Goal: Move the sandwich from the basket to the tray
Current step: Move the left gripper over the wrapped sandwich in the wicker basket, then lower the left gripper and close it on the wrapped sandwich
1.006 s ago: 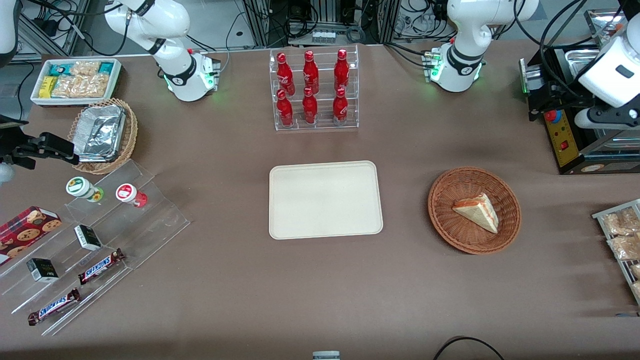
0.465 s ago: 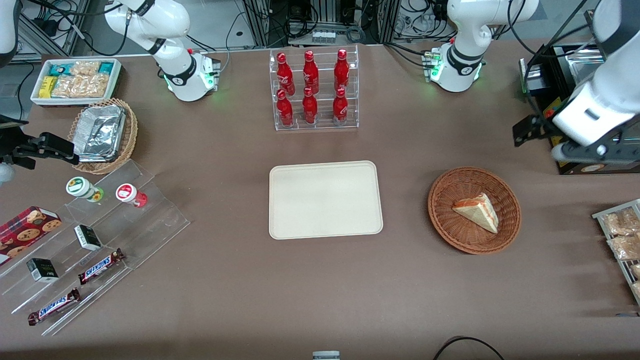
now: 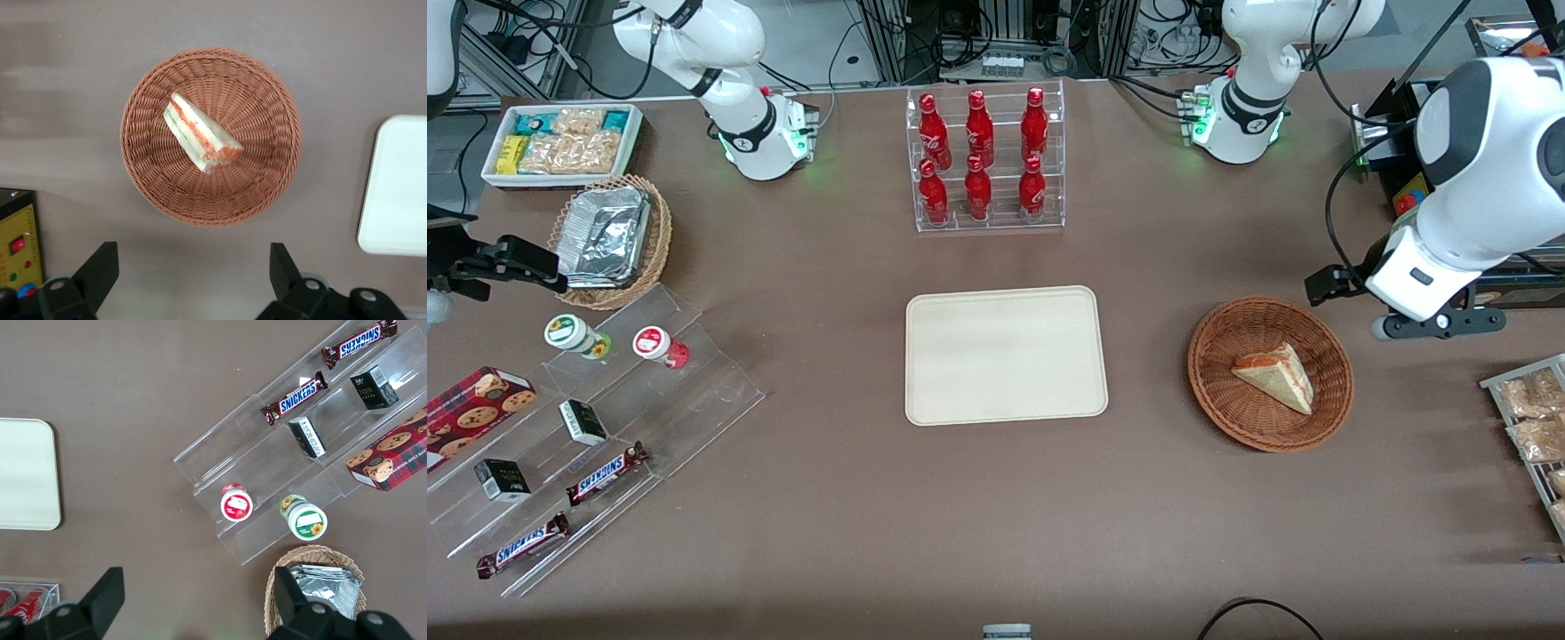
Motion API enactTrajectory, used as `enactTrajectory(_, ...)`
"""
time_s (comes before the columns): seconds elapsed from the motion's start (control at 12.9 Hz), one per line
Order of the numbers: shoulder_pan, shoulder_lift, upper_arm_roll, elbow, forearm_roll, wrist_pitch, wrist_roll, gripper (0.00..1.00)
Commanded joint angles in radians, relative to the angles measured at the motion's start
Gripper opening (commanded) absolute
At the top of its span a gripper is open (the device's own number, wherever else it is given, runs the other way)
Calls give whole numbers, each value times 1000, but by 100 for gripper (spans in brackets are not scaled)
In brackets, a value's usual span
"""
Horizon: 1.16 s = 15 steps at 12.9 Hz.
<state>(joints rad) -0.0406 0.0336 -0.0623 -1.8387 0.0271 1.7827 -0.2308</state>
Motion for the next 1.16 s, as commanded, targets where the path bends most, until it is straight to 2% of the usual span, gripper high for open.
enactTrajectory(0.0,2,-21,-1,-75,-6,92,-145,100)
enactTrajectory(0.31,7,-23,-1,-216,-9,283,-290,100)
enactTrajectory(0.62,8,-18,15,-342,-10,470,-360,100)
enactTrajectory(1.08,7,83,25,-375,-16,635,-453,100)
